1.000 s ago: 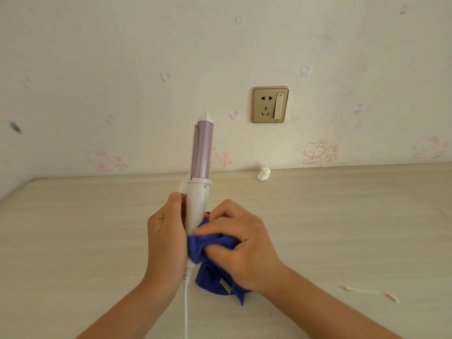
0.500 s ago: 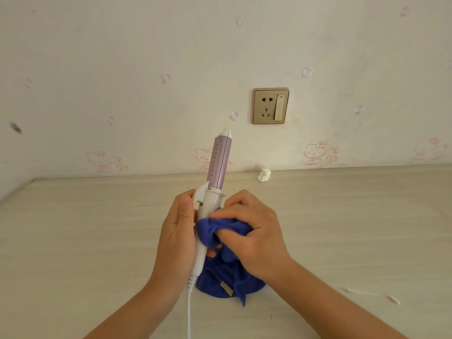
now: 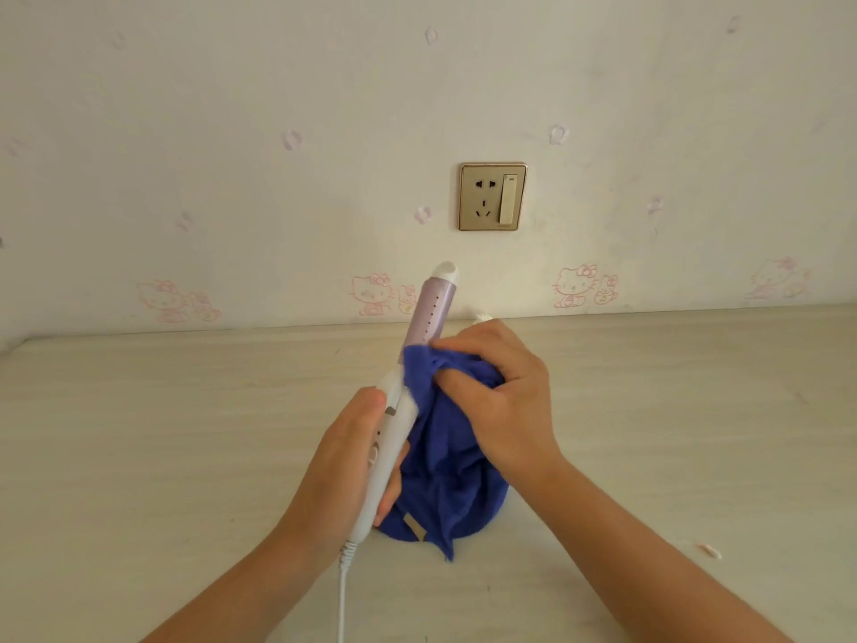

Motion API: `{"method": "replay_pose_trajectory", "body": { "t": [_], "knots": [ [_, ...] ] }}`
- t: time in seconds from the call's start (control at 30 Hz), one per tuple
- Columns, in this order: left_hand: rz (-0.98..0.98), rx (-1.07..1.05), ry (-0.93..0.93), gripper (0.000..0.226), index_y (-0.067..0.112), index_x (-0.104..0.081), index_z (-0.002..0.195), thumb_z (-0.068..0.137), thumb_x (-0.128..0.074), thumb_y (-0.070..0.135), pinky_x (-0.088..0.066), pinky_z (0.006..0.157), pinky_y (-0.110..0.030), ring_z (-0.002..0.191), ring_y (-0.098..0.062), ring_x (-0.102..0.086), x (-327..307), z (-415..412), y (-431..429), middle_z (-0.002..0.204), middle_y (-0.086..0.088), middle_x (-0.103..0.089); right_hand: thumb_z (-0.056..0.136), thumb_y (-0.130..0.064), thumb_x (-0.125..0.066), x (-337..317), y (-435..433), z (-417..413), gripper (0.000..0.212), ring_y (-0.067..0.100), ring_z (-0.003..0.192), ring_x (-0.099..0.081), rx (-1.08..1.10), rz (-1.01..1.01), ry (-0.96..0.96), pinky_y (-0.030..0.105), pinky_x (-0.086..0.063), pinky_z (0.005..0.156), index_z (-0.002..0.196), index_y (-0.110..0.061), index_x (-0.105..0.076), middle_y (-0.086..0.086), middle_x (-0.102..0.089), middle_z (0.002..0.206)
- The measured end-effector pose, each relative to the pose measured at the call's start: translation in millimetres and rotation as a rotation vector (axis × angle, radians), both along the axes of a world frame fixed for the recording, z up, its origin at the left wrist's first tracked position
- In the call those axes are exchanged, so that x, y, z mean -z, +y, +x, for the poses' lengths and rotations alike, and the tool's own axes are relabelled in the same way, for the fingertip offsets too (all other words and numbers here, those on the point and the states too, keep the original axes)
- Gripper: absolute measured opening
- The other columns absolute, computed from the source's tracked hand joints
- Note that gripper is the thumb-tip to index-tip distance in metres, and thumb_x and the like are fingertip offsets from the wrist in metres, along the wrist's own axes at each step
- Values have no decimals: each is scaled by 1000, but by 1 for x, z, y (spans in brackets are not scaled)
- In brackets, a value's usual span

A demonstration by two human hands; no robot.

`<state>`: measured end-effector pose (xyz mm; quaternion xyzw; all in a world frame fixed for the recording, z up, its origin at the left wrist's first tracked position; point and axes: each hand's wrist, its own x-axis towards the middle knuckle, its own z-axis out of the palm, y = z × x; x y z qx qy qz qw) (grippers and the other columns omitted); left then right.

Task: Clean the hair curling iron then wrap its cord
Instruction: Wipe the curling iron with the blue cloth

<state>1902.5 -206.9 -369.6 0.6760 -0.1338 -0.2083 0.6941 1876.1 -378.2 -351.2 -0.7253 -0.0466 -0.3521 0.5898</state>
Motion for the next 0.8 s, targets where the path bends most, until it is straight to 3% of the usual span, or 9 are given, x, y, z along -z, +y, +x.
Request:
{"method": "replay_pose_trajectory", "body": {
  "t": [0.17,0.23,0.33,0.4,0.5,0.6,0.8],
  "knots": [
    [21,-13,28,63,6,-54,75,78,-44,69,-31,38,-25,36,-20,-37,9,2,4,50,-9,-46,85,-5,-76,7,2,5,24,10,88,-67,-124,-50,64,15,-51,79,101,-22,-82,-11,-65,94],
    [16,-5,16,62,4,-55,79,81,-44,66,-32,38,-24,38,-19,-39,16,-3,1,57,-10,-51,85,-9,-76,6,-6,6,24,10,91,-67,-6,-29,68,16,-51,80,101,-26,-80,-10,-67,95],
    [18,-1,-19,53,12,-53,78,81,-46,64,-33,37,-25,41,-19,-37,25,-13,-2,61,-13,-46,87,-17,-76,2,-18,7,30,7,94,-67,206,98,56,16,-52,80,110,-36,-70,-16,-68,98],
    [22,-16,-51,53,13,-53,74,84,-45,64,-32,37,-25,42,-20,-36,29,-16,-3,60,-13,-44,86,-19,-77,3,-15,6,30,6,90,-67,230,156,56,15,-53,76,107,-37,-64,-18,-68,96],
    [-51,-106,9,57,7,-52,77,93,-43,61,-30,36,-26,40,-19,-35,31,-13,-2,56,-13,-44,84,-17,-74,21,8,5,22,11,96,-69,80,-54,78,20,-53,81,101,-31,-71,-13,-70,100],
    [-123,-138,74,56,5,-54,82,104,-40,55,-33,36,-27,40,-18,-37,31,-8,-2,58,-12,-46,89,-24,-74,33,20,8,23,15,111,-64,-76,-233,79,25,-52,95,112,-27,-75,-12,-62,114],
    [-119,-141,77,66,1,-45,91,82,-50,66,-32,38,-26,44,-17,-34,35,-4,0,64,-12,-41,91,-22,-74,41,3,26,30,11,110,-62,-121,-325,92,19,-48,95,121,-20,-72,-6,-58,118]
  ]
}}
